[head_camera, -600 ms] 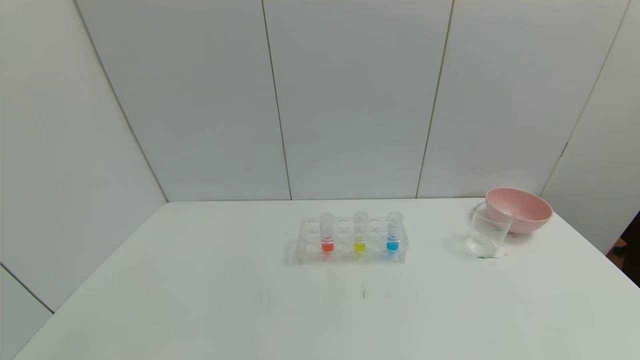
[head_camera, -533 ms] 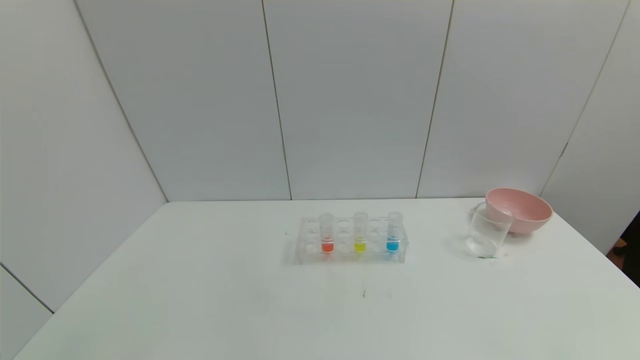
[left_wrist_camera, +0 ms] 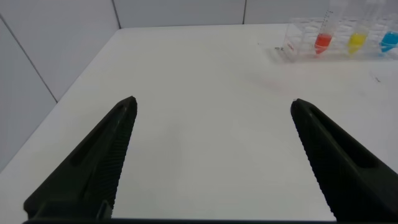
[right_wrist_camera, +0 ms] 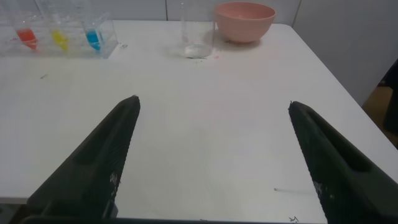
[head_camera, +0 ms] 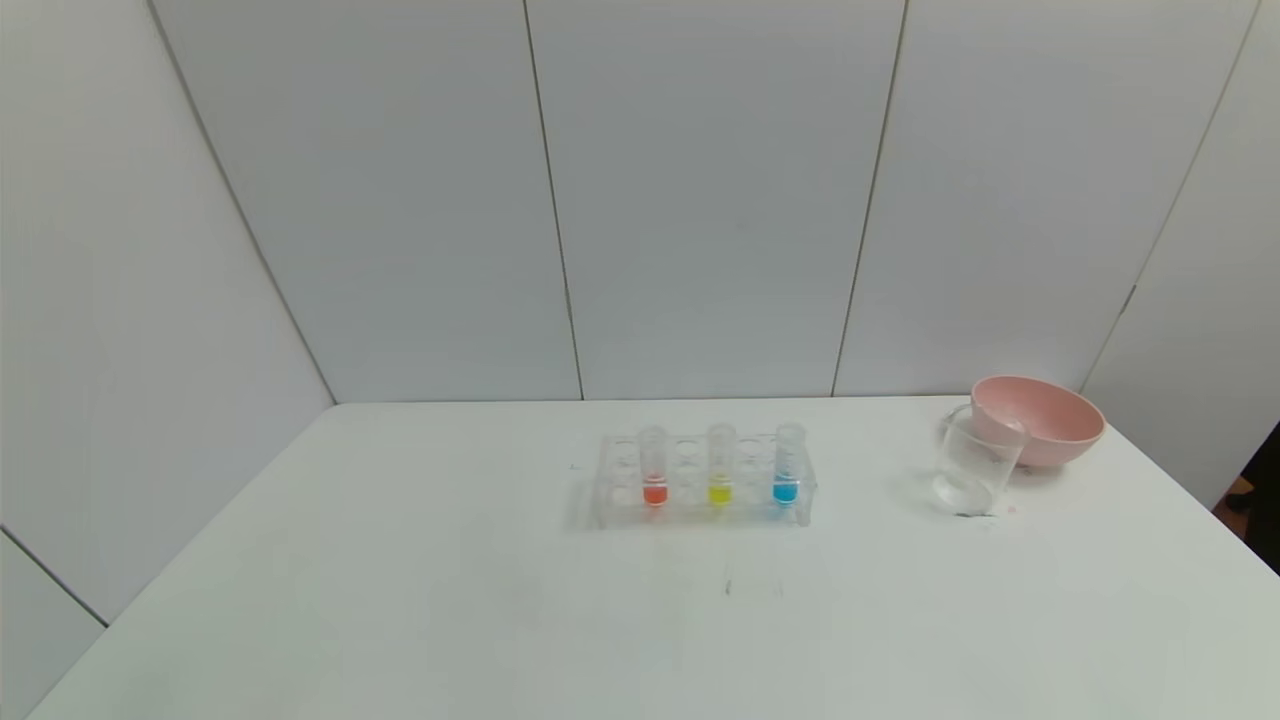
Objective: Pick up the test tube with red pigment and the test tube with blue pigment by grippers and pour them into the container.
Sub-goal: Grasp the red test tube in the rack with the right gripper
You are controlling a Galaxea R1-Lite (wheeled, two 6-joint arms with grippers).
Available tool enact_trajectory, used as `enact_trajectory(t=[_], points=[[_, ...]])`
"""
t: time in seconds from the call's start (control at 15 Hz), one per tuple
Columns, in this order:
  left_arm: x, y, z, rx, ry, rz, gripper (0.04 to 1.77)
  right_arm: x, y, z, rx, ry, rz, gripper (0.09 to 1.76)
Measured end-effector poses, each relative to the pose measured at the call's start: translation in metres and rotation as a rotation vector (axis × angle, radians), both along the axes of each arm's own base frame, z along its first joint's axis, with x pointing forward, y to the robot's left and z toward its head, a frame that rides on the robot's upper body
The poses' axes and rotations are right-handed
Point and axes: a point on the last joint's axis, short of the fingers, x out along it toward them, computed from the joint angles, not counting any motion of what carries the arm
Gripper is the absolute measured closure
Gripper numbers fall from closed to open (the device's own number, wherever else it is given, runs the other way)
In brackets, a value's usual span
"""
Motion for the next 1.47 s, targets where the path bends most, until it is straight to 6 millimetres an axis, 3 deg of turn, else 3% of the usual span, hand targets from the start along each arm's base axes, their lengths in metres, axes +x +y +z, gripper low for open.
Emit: enact_trajectory(t=[0.47,0.87,1.07,1.27,1.47], points=[[0.0,0.0,0.0,0.0,0.0,0.0,0.05,-0.002,0.0,0.006,0.018,-0.014,0.002,0.14],[0.0,0.0,0.0,0.0,0.0,0.0,0.05,0.005,0.0,0.07,0.056,-0.071,0.012,0.14],[0.0,0.0,0.0,0.0,0.0,0.0,0.05,0.037,0.0,0.105,0.053,-0.119,0.015,0.14],[0.0,0.0,0.0,0.0,0.0,0.0,0.05,0.098,0.001,0.128,0.052,-0.103,0.019,0.14],[0.0,0.0,0.0,0.0,0.0,0.0,0.05,0.165,0.007,0.131,0.051,-0.008,0.038,0.14]])
